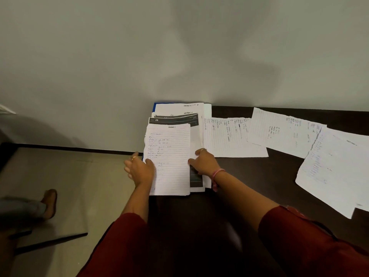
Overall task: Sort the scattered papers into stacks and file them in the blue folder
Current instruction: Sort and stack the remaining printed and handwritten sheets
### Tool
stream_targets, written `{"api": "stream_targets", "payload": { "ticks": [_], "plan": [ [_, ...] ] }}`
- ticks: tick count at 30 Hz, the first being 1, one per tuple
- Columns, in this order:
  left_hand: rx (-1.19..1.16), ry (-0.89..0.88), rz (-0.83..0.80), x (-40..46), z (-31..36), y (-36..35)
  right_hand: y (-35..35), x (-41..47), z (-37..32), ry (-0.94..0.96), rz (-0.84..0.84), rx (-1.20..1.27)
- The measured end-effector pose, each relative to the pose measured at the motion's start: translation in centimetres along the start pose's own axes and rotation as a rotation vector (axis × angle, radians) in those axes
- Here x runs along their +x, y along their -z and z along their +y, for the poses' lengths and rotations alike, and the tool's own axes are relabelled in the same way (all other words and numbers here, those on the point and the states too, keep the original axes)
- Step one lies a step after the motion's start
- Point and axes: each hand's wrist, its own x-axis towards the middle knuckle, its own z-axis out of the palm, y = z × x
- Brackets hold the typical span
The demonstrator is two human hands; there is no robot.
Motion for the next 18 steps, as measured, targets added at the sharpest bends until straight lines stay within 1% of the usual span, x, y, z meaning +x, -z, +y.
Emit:
{"api": "stream_targets", "payload": {
  "ticks": [2, 9, 13, 18],
  "plan": [
    [-0.045, -0.069, 0.036, -0.6, 0.6, -0.5, 0.9, -0.2, 0.7, 0.009, 0.021, -0.007],
    [-0.13, -0.296, -0.013, -3.4, 3.5, -2.4, 3.9, -2.2, 3.5, 0.026, 0.125, 0.09],
    [-0.161, -0.38, -0.059, -5.8, 4.7, -3.4, 5.1, -3.6, 4.9, 0.042, 0.161, 0.123],
    [-0.132, -0.452, -0.142, -9.0, 5.4, -5.1, 6.5, -5.5, 7.4, 0.052, 0.223, 0.166]
  ]
}}
